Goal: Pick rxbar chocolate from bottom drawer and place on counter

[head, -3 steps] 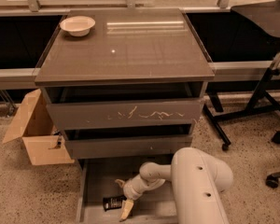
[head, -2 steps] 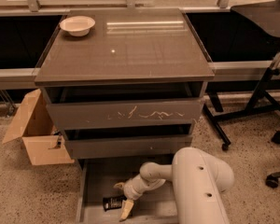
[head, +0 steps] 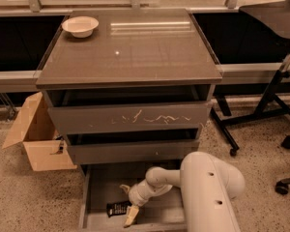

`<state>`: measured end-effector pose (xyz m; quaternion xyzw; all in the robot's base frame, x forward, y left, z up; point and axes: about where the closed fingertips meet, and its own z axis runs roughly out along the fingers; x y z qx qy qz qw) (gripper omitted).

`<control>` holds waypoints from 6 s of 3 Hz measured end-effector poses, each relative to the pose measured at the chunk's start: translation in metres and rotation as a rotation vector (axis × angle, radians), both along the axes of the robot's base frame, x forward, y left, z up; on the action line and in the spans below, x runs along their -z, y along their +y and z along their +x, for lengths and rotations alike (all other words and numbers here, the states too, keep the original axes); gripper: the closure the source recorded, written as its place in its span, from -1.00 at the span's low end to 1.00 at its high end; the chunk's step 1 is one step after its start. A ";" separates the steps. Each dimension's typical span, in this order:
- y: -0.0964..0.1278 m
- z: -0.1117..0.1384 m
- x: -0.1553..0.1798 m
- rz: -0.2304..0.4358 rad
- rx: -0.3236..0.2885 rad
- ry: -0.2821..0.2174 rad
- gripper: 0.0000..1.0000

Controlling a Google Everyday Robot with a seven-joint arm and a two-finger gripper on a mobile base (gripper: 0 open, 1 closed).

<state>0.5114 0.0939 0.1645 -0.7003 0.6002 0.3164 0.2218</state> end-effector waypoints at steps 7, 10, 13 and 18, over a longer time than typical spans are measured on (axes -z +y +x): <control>0.012 0.026 0.036 0.059 0.070 -0.041 -1.00; 0.017 0.029 0.072 0.057 0.070 0.028 -0.64; 0.018 0.029 0.052 0.067 0.067 0.019 1.00; -0.028 -0.014 -0.094 0.388 -0.102 -0.246 1.00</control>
Offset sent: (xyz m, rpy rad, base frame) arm 0.0076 -0.0083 0.0083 0.0592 -0.0192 -0.0024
